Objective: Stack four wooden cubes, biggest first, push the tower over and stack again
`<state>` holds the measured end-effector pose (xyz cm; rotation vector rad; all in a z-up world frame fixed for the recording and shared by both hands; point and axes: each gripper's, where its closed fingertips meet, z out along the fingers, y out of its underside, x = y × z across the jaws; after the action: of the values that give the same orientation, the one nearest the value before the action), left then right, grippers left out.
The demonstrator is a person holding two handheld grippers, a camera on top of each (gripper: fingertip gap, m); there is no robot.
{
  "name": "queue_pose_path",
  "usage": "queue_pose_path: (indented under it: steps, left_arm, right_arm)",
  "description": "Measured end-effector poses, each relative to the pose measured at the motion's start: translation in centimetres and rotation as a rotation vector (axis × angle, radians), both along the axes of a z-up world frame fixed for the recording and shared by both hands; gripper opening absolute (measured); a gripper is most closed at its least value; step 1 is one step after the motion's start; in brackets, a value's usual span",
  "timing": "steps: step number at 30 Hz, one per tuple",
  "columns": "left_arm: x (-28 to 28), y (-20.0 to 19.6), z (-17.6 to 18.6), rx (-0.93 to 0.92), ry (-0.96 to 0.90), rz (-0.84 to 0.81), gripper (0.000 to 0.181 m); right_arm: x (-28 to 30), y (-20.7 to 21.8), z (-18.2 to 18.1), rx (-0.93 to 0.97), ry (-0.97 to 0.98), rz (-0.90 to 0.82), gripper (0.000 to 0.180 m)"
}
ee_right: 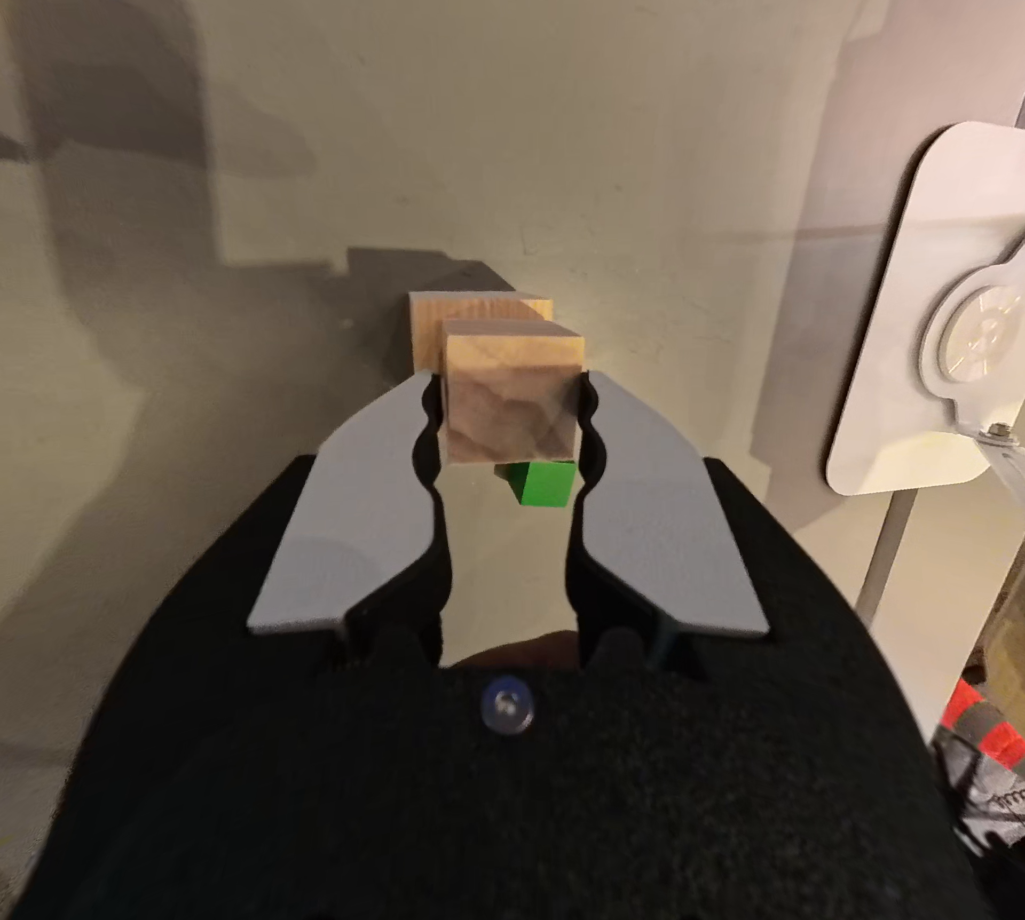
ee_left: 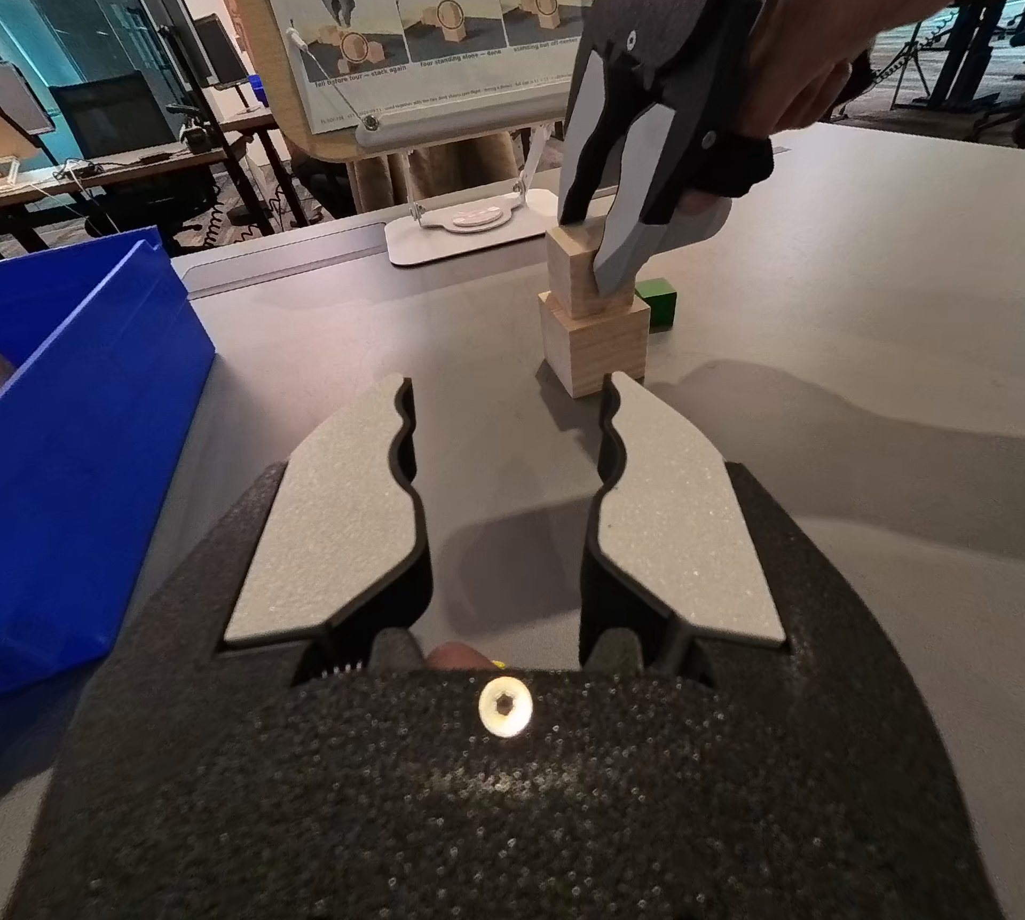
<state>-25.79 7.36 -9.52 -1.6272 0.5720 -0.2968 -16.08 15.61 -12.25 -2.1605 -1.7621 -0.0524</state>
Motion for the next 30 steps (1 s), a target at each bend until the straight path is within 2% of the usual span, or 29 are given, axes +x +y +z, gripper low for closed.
queue_pose_path:
  steps: [1, 5, 7, 9, 12, 16, 20, 22, 26, 28, 30]
  left_arm:
    - [0.0, 0.0, 0.0, 0.0, 0.0, 0.0, 0.064]
    - [0.0, 0.0, 0.0, -0.002, -0.005, -0.004, 0.064]
    - [0.0, 0.0, 0.0, -0.004, -0.002, -0.004, 0.064]
    - [0.1, 0.0, 0.0, -0.004, 0.001, -0.005, 0.064]
    - [0.1, 0.0, 0.0, -0.005, 0.0, -0.007, 0.064]
    - [0.2, 0.0, -0.1, -0.008, 0.002, -0.011, 0.064]
    - [0.2, 0.0, -0.1, -0.007, 0.002, -0.012, 0.064]
    - [0.2, -0.1, 0.0, -0.006, 0.0, -0.012, 0.064]
    - [0.2, 0.0, -0.1, -0.007, -0.001, -0.013, 0.064]
    - [0.1, -0.1, 0.0, -0.006, -0.003, -0.013, 0.064]
    - [0.1, -0.1, 0.0, -0.006, -0.003, -0.014, 0.064]
  right_arm:
    - [0.1, -0.1, 0.2, 0.005, -0.009, 0.011, 0.05]
    - [0.7, 0.6, 3.7, 0.096, 0.069, -0.006, 0.059]
    - [1.6, 1.5, 6.0, 0.15, 0.151, -0.07, 0.058]
    - [3.4, 2.6, 6.6, 0.189, 0.183, -0.153, 0.056]
    - [6.1, 2.6, 3.4, 0.133, 0.145, -0.205, 0.056]
    - [7.7, 1.8, -1.7, 0.049, 0.081, -0.189, 0.056]
    - [7.2, 1.7, -4.0, 0.012, 0.084, -0.185, 0.053]
    - [7.2, 1.7, -4.7, -0.006, 0.066, -0.179, 0.05]
    - [7.1, 1.5, -5.2, -0.024, 0.035, -0.141, 0.028]
    - [7.2, 2.0, -4.1, 0.002, 0.021, -0.144, 0.027]
    - [6.2, 2.4, -1.4, 0.033, 0.079, -0.141, 0.027]
